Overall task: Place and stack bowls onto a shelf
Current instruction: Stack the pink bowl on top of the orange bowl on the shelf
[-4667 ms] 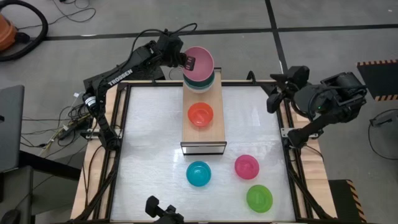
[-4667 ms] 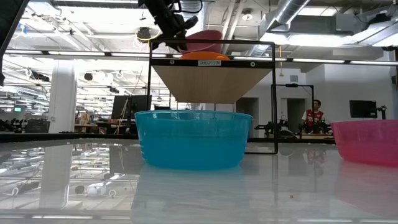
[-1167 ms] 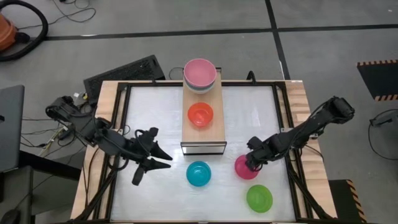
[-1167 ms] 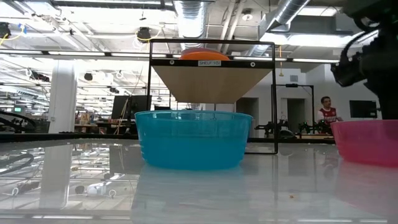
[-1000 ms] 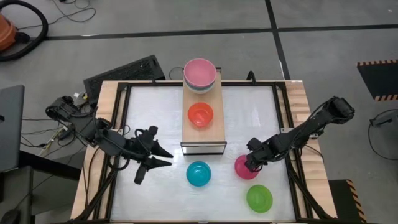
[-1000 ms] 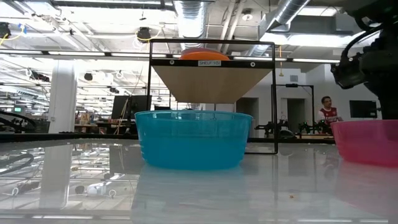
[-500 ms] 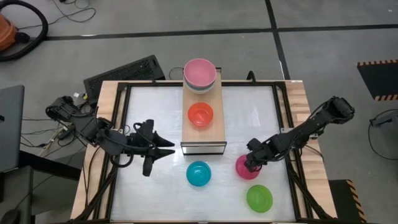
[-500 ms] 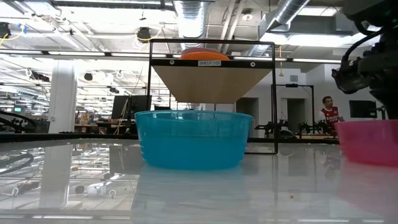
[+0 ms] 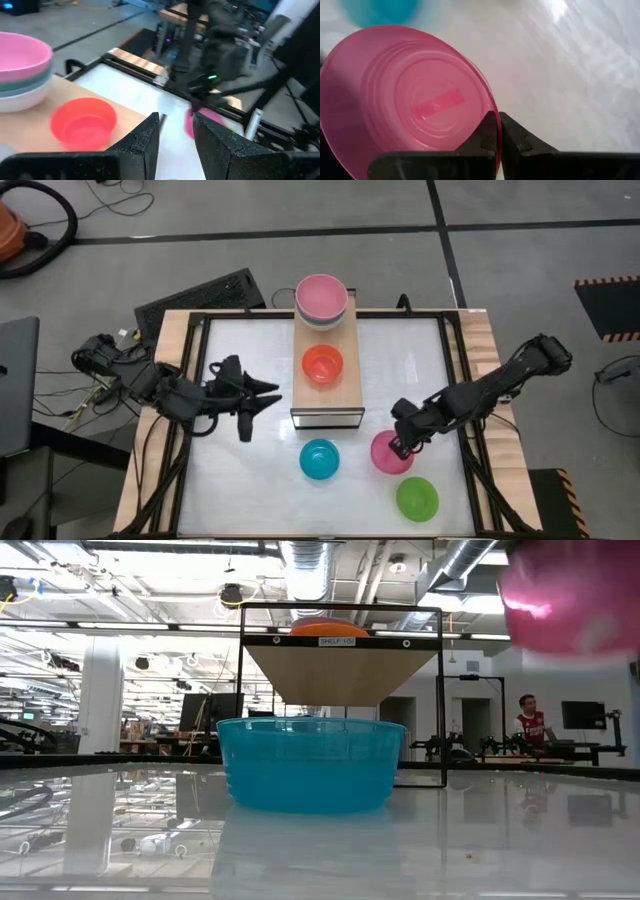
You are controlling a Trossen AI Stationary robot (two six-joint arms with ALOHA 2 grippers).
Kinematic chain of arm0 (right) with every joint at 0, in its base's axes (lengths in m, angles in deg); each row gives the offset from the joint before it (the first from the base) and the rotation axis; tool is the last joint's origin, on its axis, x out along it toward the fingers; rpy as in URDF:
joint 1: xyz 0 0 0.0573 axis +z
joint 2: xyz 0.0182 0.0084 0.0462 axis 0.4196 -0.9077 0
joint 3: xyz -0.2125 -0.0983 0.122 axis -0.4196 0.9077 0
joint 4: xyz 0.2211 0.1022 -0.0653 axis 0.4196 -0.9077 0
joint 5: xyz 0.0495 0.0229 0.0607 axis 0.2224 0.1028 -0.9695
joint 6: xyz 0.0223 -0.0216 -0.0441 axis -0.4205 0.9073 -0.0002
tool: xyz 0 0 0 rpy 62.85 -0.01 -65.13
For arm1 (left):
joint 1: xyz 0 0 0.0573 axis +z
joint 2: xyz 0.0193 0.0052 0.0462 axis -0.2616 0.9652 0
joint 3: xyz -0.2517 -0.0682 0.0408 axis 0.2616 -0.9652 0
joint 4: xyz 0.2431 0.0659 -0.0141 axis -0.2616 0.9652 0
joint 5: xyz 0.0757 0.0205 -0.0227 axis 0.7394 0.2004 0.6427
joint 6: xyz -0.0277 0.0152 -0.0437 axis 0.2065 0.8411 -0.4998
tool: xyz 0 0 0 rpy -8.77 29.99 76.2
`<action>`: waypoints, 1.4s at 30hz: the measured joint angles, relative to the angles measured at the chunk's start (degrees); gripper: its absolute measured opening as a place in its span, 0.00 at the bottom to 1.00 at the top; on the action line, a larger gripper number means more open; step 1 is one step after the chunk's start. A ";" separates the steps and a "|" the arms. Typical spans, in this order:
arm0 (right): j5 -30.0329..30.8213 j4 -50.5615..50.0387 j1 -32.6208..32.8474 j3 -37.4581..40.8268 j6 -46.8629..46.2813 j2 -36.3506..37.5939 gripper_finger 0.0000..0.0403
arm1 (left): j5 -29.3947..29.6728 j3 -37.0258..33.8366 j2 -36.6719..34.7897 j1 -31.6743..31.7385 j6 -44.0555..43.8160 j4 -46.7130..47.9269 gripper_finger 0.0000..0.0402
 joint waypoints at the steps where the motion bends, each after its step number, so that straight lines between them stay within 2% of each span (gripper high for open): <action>1: 0.70 -2.02 -0.07 -2.89 0.68 -0.01 0.06 | 0.57 0.00 0.04 0.67 -0.61 0.11 0.26; 6: 9.05 -12.29 -0.03 -18.53 4.22 -0.03 0.06 | 6.22 0.00 0.00 4.35 -0.92 0.78 0.26; 9: 18.04 -14.79 -0.59 -26.64 6.65 -0.04 0.06 | 7.95 0.00 0.03 6.67 -2.28 0.77 0.26; 12: 29.61 -13.83 -2.03 -32.75 11.53 -0.04 0.06 | 8.14 0.00 0.33 9.07 -3.89 0.47 0.26; 17: 47.49 -10.98 -6.53 -38.00 22.43 -2.32 0.06 | 8.79 0.00 1.67 12.66 0.32 -1.23 0.26; 20: 55.64 -4.07 -10.32 -38.88 30.89 -5.35 0.06 | 9.11 0.02 3.44 14.71 0.02 -4.16 0.26; 22: 59.14 0.07 -12.24 -39.26 37.24 -7.65 0.06 | 9.67 0.02 4.78 15.99 3.62 -5.20 0.26; 25: 61.66 5.51 -14.94 -40.08 43.18 -10.89 0.06 | 10.86 0.02 6.15 17.11 7.94 -5.67 0.27; 34: 61.21 18.86 -18.43 -40.82 54.39 -18.20 0.06 | 14.09 0.07 10.20 20.96 17.31 -7.97 0.35; 38: 63.80 20.13 -18.43 -40.87 57.72 -19.41 0.06 | 10.89 0.00 11.17 22.01 24.23 -9.36 0.35; 42: 65.04 18.86 -18.37 -40.89 57.61 -19.56 0.06 | 10.76 -0.02 11.29 21.93 29.36 -10.98 0.35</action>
